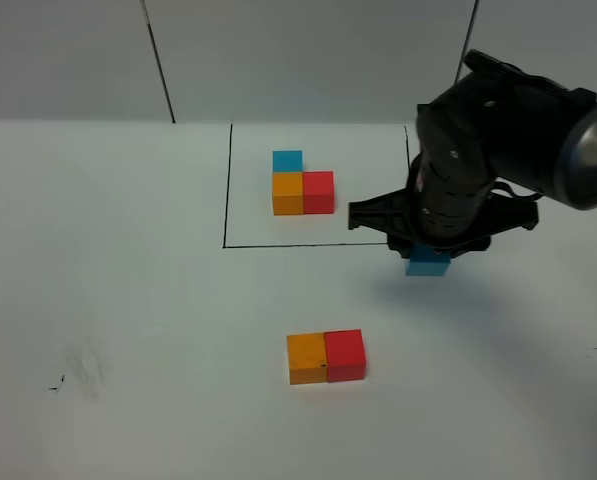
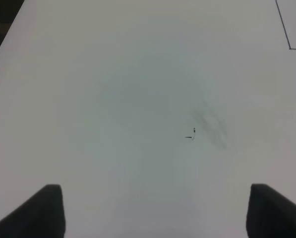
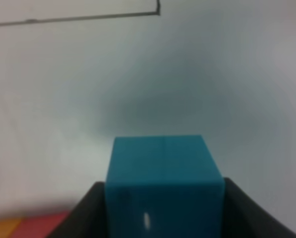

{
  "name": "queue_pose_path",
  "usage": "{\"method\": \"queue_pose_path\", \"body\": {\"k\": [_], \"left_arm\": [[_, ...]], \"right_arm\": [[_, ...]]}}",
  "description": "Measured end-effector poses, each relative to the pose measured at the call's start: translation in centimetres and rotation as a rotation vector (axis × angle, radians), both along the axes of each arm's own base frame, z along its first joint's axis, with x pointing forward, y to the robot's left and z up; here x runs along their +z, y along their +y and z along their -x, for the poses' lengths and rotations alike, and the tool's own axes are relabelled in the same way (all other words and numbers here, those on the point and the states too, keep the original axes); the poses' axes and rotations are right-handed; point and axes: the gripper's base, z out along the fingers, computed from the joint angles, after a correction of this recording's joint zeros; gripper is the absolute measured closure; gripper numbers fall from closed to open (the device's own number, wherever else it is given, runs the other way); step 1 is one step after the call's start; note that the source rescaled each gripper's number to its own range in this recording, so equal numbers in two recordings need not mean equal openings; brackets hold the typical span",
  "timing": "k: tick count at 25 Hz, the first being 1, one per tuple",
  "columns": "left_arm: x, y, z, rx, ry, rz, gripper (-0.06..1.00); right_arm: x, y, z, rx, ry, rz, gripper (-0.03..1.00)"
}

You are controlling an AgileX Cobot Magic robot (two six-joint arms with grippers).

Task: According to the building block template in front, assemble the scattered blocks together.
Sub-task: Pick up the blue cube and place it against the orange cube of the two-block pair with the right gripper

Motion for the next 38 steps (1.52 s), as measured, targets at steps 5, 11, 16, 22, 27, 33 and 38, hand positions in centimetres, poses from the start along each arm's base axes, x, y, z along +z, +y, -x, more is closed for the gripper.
{"method": "queue_pose_path", "body": {"k": [5,11,16,22,27,33,38], "left_arm": [[0.0,0.0,0.0,0.0,0.0,0.0,0.32],[0.0,0.0,0.0,0.001,0.0,-0.001,0.32],[0.0,0.0,0.0,0.0,0.0,-0.001,0.32],[0.0,0.0,0.0,0.0,0.0,-0.001,0.32],[0.0,0.0,0.0,0.0,0.0,-0.001,0.32],[0.0,0.0,0.0,0.0,0.0,-0.001,0.32],[0.0,0.0,0.0,0.0,0.0,-0.001,0.32]], "right_arm": [[-0.6,3.3,-0.6,0.02,-0.01,-0.002,0.97],[-2.9,5.7,-0.7,0.037,0.029,-0.014,0.97],[-3.0,7.0,-0.3,0.08,0.016,-0.054,0.97],[-2.9,8.9,0.9,0.175,-0.003,-0.064,0.97],[-3.5,9.7,1.2,0.196,0.007,-0.063,0.97],[-5.0,10.8,0.4,0.208,0.085,-0.042,0.97],[-5.6,10.9,0.3,0.199,0.123,-0.015,0.97]]}}
